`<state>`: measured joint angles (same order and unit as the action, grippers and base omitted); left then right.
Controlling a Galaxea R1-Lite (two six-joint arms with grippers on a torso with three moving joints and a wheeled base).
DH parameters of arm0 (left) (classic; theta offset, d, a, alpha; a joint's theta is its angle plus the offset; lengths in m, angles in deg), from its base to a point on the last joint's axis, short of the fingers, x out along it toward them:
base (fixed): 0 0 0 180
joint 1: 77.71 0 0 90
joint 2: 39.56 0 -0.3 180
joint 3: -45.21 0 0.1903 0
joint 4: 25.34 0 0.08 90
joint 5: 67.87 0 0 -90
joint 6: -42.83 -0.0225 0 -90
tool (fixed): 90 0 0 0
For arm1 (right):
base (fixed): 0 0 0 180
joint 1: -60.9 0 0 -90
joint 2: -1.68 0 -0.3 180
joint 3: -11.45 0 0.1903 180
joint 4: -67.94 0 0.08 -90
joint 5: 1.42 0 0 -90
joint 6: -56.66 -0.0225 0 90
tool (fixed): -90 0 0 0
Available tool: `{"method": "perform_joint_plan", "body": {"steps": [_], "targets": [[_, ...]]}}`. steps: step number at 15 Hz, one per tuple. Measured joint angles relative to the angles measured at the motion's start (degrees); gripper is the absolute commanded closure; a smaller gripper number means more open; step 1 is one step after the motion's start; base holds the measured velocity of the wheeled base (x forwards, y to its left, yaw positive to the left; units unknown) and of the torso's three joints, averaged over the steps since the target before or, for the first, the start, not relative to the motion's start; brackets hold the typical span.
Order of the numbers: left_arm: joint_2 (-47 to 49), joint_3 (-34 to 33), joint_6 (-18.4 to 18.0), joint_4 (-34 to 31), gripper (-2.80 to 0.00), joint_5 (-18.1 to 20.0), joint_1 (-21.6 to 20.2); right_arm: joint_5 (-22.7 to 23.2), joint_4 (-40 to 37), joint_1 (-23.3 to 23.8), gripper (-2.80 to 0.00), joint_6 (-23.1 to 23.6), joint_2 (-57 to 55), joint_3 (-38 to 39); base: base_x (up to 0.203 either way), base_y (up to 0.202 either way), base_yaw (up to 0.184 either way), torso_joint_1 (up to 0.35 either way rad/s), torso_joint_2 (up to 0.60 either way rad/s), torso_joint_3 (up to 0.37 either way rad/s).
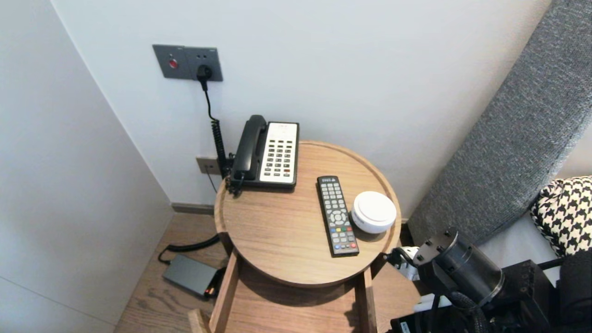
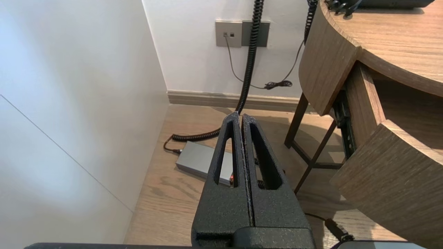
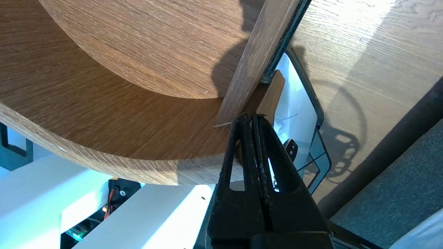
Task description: Open the nightstand drawer
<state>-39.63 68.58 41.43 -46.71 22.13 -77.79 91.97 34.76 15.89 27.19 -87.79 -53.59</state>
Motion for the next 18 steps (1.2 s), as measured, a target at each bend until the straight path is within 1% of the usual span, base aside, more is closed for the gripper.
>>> {"method": "perform_joint_plan", "body": {"steps": [4,6,8,10,12,18], "targets": [[0.0,0.0,0.0,0.0,0.00,0.0,0.0,-0.1,0.7,0.0,0.00,0.0,0.2,-0.2,0.000,0.000,0.000,0.000,0.00,0.000],[0.0,0.0,0.0,0.0,0.00,0.0,0.0,-0.4,2.0,0.1,0.00,-0.4,0.1,-0.7,0.000,0.000,0.000,0.000,0.00,0.000],[0.0,0.0,0.0,0.0,0.00,0.0,0.0,-1.2,4.9,0.5,0.00,-0.7,-0.1,-2.3,0.000,0.000,0.000,0.000,0.00,0.000],[0.0,0.0,0.0,0.0,0.00,0.0,0.0,-1.6,5.5,0.5,0.00,-0.6,-0.2,-3.8,0.000,0.000,0.000,0.000,0.00,0.000],[0.0,0.0,0.0,0.0,0.00,0.0,0.0,-1.3,5.5,-0.1,0.00,-0.6,-0.5,-3.9,0.000,0.000,0.000,0.000,0.00,0.000],[0.0,0.0,0.0,0.0,0.00,0.0,0.0,-0.9,5.6,-4.3,0.00,-0.4,-2.4,-2.0,0.000,0.000,0.000,0.000,0.00,0.000]]}}
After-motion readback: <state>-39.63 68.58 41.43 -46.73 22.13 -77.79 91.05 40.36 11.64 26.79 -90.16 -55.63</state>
